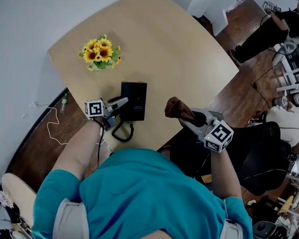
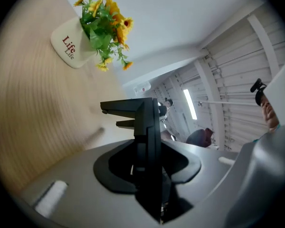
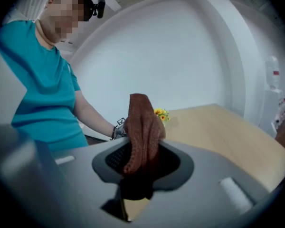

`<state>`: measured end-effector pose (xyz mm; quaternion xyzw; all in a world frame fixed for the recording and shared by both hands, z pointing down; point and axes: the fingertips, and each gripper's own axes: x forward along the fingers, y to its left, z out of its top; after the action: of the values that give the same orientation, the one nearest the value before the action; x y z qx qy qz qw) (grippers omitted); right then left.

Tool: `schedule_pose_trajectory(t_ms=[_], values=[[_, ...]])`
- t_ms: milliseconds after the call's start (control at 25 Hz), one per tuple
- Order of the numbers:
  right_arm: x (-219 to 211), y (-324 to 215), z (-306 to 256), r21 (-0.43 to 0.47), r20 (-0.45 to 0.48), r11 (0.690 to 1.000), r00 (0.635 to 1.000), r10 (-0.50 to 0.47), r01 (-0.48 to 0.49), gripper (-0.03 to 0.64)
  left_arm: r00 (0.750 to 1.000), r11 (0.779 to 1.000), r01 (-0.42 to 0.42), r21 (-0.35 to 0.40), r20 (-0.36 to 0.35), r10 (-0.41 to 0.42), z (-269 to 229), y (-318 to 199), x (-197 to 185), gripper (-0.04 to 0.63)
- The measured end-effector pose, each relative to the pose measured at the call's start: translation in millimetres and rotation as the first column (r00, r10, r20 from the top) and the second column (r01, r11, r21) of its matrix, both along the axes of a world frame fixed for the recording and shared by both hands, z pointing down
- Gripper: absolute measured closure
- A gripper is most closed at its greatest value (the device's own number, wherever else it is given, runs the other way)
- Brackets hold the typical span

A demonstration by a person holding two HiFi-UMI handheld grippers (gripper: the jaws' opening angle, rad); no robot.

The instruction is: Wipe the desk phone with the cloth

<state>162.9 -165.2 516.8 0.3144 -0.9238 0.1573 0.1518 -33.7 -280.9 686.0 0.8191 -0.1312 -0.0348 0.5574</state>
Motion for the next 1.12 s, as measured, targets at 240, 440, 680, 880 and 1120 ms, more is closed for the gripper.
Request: schedule_pose_trajectory(t_ms=[240, 440, 680, 880, 1120], values=[[16, 11, 12, -0.031, -0.018, 0.999, 0.999, 0.027, -0.028, 0.505, 0.992, 0.994, -0.09, 0.066, 0.093, 0.084, 17, -15, 23, 0.43], [22, 15, 14, -0.034, -0.008, 0.999, 0.999, 0.035, -0.035, 0.505, 0.989, 0.991, -0.109, 0.073, 0.104, 0.101, 21, -18, 23, 0.431], [18, 15, 15, -0.033, 0.008, 0.999, 1.0, 0.021, -0.021, 0.505, 0.958, 0.991, -0.108, 0.079, 0.274, 0.082, 37, -19, 8, 0.415], [11, 11, 11, -0.017, 0.023, 1.0, 1.0, 0.002, -0.002, 0.505, 0.937, 0.996, -0.072, 0.058, 0.347, 0.048, 38, -21, 4, 0.393], [15, 8, 5, 0.013, 0.072, 0.999, 0.996, -0.051, 0.05, 0.505, 0.919, 0.997, 0.035, 0.064, 0.39, -0.057, 21, 0, -40, 0.282]])
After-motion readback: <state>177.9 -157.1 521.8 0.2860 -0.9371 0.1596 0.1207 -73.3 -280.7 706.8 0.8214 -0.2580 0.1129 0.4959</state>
